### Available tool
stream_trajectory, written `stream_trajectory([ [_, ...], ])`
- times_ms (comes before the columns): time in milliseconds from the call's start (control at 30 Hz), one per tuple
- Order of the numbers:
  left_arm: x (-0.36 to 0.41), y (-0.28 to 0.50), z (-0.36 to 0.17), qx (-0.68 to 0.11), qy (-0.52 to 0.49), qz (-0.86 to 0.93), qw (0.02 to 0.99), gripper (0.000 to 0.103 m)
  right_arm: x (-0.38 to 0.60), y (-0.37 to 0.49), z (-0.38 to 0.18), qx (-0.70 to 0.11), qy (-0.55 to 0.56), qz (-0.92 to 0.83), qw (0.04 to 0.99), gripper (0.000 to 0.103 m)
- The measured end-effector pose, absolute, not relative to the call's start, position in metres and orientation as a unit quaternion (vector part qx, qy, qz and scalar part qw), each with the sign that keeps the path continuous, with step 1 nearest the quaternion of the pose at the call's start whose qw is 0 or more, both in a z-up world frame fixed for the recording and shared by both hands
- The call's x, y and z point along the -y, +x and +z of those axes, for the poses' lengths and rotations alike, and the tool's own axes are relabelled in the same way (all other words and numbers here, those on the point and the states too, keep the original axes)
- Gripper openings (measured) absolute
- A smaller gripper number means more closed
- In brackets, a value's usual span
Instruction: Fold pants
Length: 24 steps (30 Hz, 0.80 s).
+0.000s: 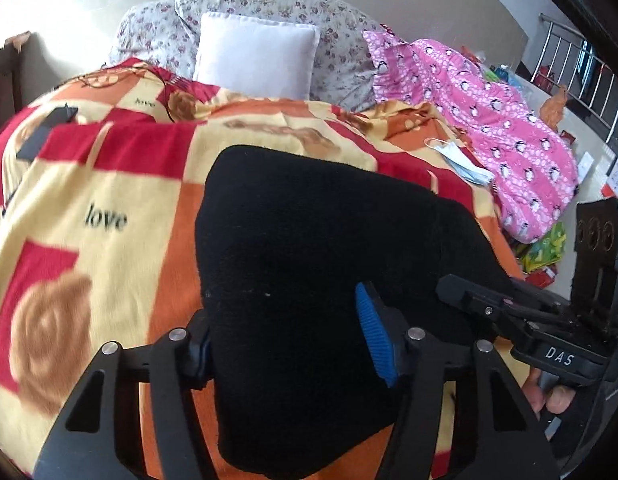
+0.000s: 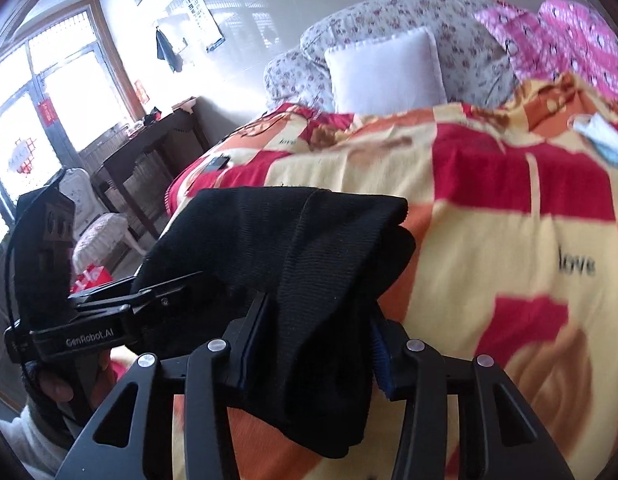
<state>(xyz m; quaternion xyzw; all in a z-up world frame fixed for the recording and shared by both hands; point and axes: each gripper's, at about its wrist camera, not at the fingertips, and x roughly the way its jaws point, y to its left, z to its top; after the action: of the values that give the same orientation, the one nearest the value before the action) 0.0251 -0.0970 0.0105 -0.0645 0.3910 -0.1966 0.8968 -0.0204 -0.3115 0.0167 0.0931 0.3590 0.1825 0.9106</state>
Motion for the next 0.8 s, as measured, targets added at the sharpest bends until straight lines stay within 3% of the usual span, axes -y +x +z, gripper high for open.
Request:
stream_trajectory([
  [133, 0.104, 0.064, -0.019, -0.432, -0.049, -0.174, 0.884, 0.061, 0.312, 0.017, -0.002, -0.378, 0.074, 0.145, 0.912, 0.052],
  [167, 0.104, 0.072, -0.033, -0.451, -0.04, -0.157, 0.878, 0.068, 0.31, 0.024, -0.012, -0.396, 0.053, 0.127, 0.908, 0.052],
  [200, 0.099, 0.073, -0.036, -0.446, -0.048, -0.153, 0.88, 0.081, 0.309, 0.026, -0.018, -0.404, 0.039, 0.121, 0.906, 0.052],
  [233, 0.095, 0.072, -0.035, -0.443, -0.051, -0.148, 0.883, 0.084, 0.311, 0.024, -0.021, -0.402, 0.04, 0.124, 0.906, 0.052],
  [433, 0.089, 0.061, -0.016, -0.415, -0.015, -0.109, 0.903, 0.084, 0.323, -0.002, 0.017, -0.361, 0.057, 0.142, 0.92, 0.052],
  [500, 0.093, 0.061, -0.014, -0.409, -0.002, -0.101, 0.907, 0.084, 0.311, -0.005, 0.028, -0.347, 0.048, 0.168, 0.921, 0.048],
  [567, 0.098, 0.066, -0.017, -0.412, 0.009, -0.093, 0.907, 0.084, 0.292, -0.002, 0.028, -0.351, 0.02, 0.18, 0.919, 0.029],
  [633, 0.103, 0.067, -0.024, -0.416, 0.014, -0.095, 0.904, 0.084, 0.277, 0.005, 0.013, -0.377, -0.007, 0.176, 0.909, 0.02],
  [800, 0.106, 0.066, -0.025, -0.411, 0.014, -0.096, 0.907, 0.085, 0.275, -0.012, -0.02, -0.389, -0.004, 0.172, 0.905, 0.021],
])
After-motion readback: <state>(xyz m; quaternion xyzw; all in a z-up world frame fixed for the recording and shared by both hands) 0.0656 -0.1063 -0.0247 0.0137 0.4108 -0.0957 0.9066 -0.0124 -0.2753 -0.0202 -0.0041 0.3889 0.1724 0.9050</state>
